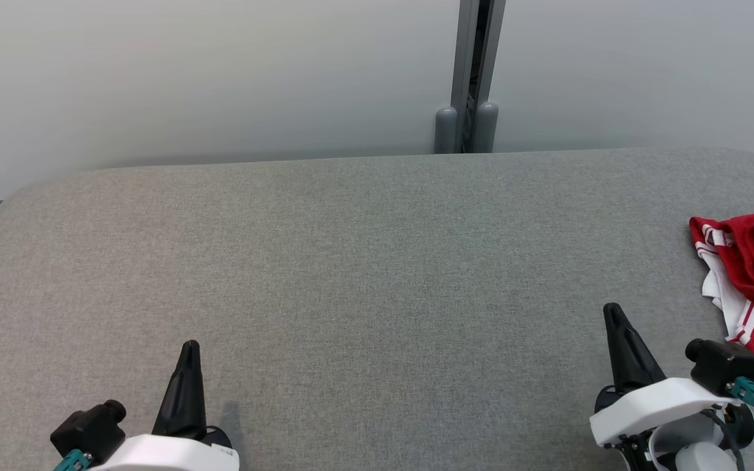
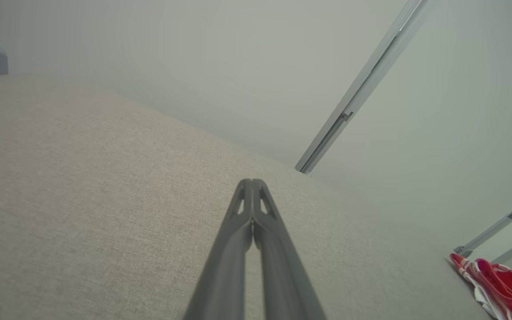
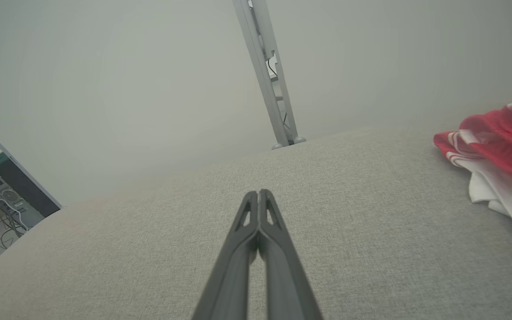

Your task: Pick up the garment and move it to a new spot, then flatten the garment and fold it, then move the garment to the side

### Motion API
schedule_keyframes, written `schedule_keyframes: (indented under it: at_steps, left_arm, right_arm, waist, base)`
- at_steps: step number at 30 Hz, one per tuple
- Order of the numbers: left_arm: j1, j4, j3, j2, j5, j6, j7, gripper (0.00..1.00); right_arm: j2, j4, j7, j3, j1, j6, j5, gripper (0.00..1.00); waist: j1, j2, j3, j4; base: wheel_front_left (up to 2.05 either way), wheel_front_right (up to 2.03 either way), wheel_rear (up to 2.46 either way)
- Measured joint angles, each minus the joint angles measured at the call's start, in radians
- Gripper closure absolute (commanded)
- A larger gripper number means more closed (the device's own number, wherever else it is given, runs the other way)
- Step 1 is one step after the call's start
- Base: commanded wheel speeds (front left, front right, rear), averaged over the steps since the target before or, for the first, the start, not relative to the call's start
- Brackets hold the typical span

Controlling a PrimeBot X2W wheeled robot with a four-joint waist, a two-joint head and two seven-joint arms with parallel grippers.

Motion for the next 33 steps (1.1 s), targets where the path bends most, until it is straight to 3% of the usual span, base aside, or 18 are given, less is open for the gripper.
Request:
schedule_keyframes:
  at_steps: [33]
  left_arm:
    - [-0.149,0.108,0.003,0.002,-0.444,-0.05,0.09,1.0]
  right_arm:
    - [-0.005,0.014,0.17,-0.171,-0.04,0.0,0.488,1.0]
  waist:
    - [0.0,0.0,-0.004,-0.006]
  base:
    - [0.0,0.0,0.0]
